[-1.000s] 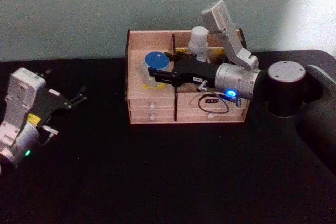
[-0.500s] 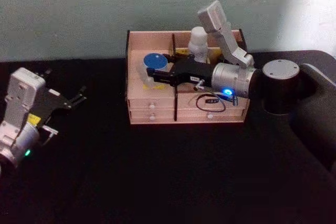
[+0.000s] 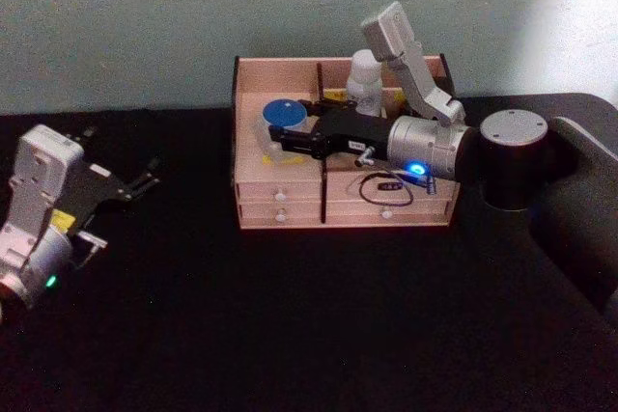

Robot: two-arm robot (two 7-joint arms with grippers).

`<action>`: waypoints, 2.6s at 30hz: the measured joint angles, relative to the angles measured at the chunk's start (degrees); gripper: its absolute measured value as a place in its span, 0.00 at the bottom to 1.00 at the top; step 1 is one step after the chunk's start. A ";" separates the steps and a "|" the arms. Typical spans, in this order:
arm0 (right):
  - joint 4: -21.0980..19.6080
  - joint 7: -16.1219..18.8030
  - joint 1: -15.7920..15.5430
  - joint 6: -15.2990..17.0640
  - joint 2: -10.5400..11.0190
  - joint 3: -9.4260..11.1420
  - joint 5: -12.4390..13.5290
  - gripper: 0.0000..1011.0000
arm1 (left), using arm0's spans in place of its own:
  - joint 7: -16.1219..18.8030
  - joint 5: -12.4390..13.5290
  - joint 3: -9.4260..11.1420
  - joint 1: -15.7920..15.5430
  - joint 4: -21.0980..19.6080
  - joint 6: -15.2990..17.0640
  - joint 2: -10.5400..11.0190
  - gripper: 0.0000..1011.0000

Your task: Pick up the facial cleanser and watermelon frost from the table and place them into the tiered storage box.

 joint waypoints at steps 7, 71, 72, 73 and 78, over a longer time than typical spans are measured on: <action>-0.04 0.01 0.00 0.03 0.04 -0.04 0.00 0.69 | 0.00 0.00 0.00 0.00 0.00 0.00 0.00 0.99; -19.50 0.39 -9.18 1.10 8.91 2.72 2.56 0.99 | 0.00 0.00 0.00 0.00 0.00 0.00 0.00 0.99; -20.56 0.45 -9.88 1.22 9.66 2.88 2.89 0.99 | 0.00 0.00 0.00 0.00 0.00 0.00 0.00 0.99; -21.53 0.51 -10.56 1.34 10.43 3.04 3.18 0.99 | 0.00 0.00 0.00 0.00 0.00 0.00 0.00 0.99; -27.93 0.43 -15.50 2.05 15.98 4.43 5.11 0.99 | 0.00 0.00 0.00 0.00 0.00 0.00 0.00 0.99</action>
